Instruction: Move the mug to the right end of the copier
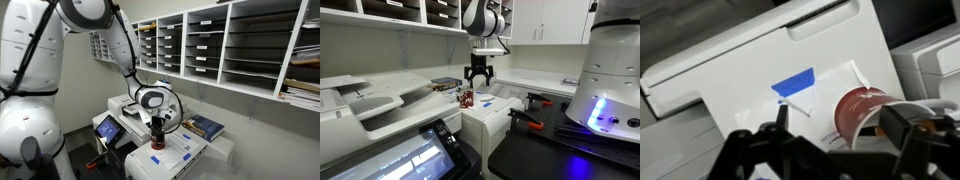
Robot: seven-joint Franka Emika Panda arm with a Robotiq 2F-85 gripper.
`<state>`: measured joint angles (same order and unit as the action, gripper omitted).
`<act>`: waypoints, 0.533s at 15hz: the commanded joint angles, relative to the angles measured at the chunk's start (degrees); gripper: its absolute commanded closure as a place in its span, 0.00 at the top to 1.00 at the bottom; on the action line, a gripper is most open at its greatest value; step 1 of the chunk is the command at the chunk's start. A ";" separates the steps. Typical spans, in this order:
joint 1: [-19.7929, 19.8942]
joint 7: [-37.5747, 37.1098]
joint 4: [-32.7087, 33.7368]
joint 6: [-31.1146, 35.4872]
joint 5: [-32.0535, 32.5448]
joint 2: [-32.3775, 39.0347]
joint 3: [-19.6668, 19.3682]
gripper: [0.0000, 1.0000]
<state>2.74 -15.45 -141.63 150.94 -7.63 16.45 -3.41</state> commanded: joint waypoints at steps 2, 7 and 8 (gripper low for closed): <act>-1.58 -2.38 5.16 1.34 -1.23 5.91 -0.16 0.88; -3.45 -3.63 8.25 0.60 0.37 9.22 -1.58 0.45; -3.51 -3.57 8.29 0.47 0.32 9.41 -1.63 0.38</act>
<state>0.55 -17.25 -134.23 151.58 -7.81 24.96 -3.82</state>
